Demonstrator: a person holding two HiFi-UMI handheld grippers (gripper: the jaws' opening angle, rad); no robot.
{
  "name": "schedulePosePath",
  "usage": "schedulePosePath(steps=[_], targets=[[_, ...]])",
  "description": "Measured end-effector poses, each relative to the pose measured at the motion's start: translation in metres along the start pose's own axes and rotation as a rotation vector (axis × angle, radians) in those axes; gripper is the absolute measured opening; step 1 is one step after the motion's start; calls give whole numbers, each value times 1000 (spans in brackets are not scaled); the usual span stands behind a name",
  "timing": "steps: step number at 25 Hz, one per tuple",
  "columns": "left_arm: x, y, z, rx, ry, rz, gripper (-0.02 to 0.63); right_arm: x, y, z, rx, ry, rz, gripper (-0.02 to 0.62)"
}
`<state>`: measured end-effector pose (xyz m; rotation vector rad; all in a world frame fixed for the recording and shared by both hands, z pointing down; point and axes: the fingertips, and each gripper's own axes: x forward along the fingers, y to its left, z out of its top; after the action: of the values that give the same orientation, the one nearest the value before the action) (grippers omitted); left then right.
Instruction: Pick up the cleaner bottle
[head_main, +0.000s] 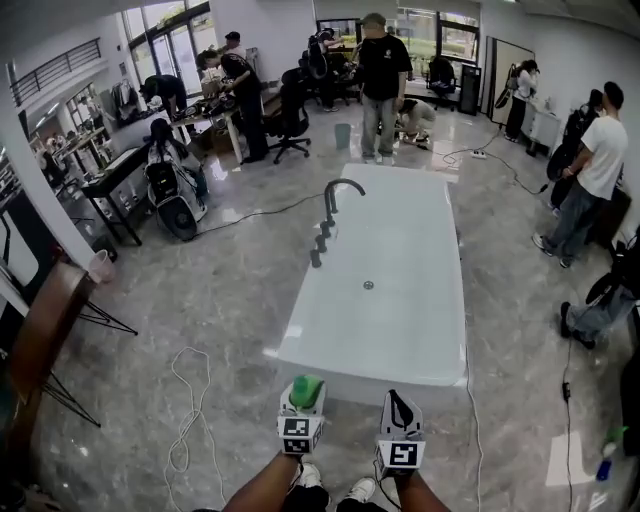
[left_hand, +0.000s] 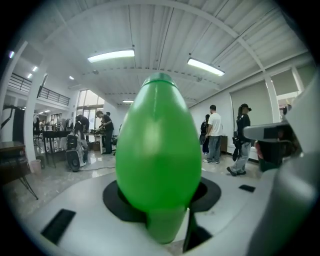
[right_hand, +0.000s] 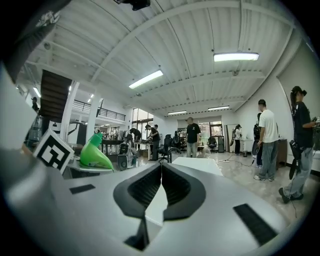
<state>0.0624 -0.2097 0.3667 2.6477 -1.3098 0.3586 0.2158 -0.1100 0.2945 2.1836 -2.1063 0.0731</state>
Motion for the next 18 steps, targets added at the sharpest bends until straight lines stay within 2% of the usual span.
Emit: schedulePosePath(steps=[6, 11, 18], targets=[[6, 8, 34, -2, -45, -37, 184, 18, -11, 25, 8, -46, -42, 17], [16, 28, 51, 14, -28, -72, 184, 43, -13, 32, 20, -42, -95, 17], [43, 53, 95, 21, -96, -96, 184, 76, -23, 44, 5, -51, -163, 17]])
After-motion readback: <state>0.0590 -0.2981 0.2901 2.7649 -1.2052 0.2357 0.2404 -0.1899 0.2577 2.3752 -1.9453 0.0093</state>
